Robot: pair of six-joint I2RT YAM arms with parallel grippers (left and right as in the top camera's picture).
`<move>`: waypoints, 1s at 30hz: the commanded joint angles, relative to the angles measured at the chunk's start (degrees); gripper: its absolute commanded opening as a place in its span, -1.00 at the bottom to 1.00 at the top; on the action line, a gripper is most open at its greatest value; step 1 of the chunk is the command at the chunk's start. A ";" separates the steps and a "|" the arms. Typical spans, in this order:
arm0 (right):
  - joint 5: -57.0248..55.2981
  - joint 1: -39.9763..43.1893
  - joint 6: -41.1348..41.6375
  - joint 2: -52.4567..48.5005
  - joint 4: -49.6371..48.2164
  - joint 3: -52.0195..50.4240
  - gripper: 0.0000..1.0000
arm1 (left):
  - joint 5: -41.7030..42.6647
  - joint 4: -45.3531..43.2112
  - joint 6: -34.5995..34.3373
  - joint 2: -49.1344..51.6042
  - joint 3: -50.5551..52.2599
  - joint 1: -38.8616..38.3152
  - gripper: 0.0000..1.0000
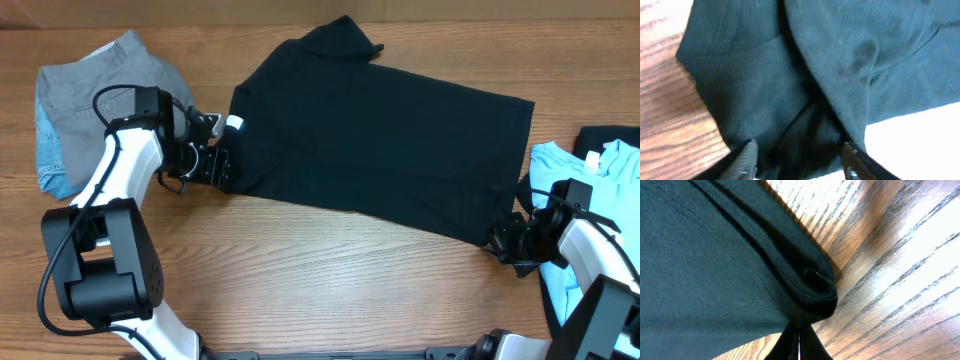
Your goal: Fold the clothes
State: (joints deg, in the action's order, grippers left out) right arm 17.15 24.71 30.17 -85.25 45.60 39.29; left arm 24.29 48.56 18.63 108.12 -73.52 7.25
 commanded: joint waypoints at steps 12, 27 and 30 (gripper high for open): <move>-2.58 0.11 -0.26 -0.07 -0.02 -0.22 -0.92 | 1.36 10.64 12.98 -0.20 -8.28 -2.73 0.22; -4.22 0.13 -0.22 -0.07 0.55 -0.22 -0.92 | -15.85 -5.40 1.88 0.26 -1.14 -6.51 -0.92; -5.16 0.13 -0.20 -0.07 1.57 -0.22 -0.92 | -15.17 -9.44 -1.73 0.26 -1.16 -5.70 -0.92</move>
State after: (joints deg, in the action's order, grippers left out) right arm 14.59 24.71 30.02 -85.25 46.54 39.29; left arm 10.96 42.00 22.70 108.18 -74.81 0.32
